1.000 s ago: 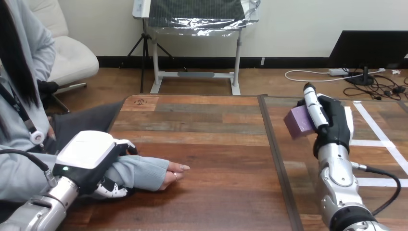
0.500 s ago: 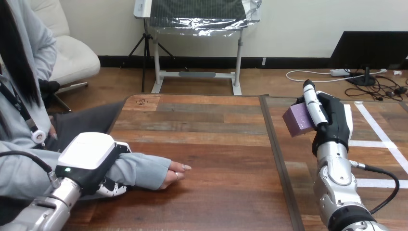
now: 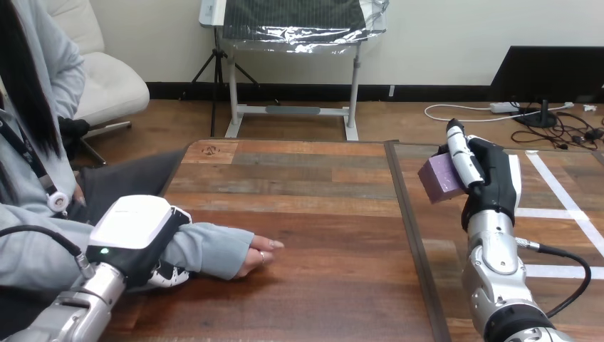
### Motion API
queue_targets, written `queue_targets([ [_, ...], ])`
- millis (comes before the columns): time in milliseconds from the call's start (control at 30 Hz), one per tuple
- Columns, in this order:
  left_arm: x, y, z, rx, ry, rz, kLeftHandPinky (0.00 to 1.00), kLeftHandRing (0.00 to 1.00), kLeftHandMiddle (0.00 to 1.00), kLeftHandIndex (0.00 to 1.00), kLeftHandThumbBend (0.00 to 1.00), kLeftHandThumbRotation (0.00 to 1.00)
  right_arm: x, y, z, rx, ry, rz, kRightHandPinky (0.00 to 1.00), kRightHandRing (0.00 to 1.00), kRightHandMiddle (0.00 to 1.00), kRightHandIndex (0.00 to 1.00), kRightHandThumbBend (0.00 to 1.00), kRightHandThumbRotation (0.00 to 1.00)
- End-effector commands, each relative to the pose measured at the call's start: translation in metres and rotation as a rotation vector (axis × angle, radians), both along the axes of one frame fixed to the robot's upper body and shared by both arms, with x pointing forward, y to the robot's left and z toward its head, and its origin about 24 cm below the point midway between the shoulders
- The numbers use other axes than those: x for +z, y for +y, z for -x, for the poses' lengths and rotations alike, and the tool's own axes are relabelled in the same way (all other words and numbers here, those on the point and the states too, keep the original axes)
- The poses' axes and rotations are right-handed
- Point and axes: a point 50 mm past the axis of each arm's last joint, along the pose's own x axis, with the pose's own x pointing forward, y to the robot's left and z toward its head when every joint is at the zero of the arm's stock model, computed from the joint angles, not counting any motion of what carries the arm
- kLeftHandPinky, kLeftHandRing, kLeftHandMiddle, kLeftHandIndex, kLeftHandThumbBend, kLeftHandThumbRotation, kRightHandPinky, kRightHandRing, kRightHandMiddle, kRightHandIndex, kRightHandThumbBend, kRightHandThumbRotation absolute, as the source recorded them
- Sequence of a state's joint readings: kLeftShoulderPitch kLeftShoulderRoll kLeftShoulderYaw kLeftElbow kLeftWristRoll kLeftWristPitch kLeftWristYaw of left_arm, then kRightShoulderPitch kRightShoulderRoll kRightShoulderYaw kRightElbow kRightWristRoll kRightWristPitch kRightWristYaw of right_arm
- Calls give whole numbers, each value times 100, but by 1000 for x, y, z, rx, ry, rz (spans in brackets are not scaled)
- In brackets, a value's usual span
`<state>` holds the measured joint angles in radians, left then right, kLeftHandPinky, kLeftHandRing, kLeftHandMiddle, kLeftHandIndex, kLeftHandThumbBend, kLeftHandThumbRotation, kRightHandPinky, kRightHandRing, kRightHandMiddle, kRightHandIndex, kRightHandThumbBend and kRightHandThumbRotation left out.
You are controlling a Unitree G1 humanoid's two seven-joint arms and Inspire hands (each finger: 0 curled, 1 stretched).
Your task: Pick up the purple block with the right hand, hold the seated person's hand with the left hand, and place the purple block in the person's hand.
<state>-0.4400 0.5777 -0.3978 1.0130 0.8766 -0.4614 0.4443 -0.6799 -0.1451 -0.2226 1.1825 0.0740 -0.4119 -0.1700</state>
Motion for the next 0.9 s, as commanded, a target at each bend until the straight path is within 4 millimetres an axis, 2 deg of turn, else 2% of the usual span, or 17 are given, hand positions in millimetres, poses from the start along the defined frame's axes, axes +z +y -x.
queue_targets([
  [0,14,-13,-17,-28,-70,31,34,34,37,38,81,16,21,14,-13,37,-75,18,1,5,10,13,28,43],
  [267,16,-18,-19,-37,-101,44,33,32,35,36,81,17,19,20,-13,51,-64,53,1,6,11,14,29,40],
  [433,18,-21,-20,-44,-122,55,29,28,32,33,81,18,17,23,-13,55,-52,76,2,6,11,15,29,39],
  [867,26,-32,-26,-67,-170,90,24,24,29,31,82,17,14,34,-13,83,-29,52,2,7,12,15,31,37],
])
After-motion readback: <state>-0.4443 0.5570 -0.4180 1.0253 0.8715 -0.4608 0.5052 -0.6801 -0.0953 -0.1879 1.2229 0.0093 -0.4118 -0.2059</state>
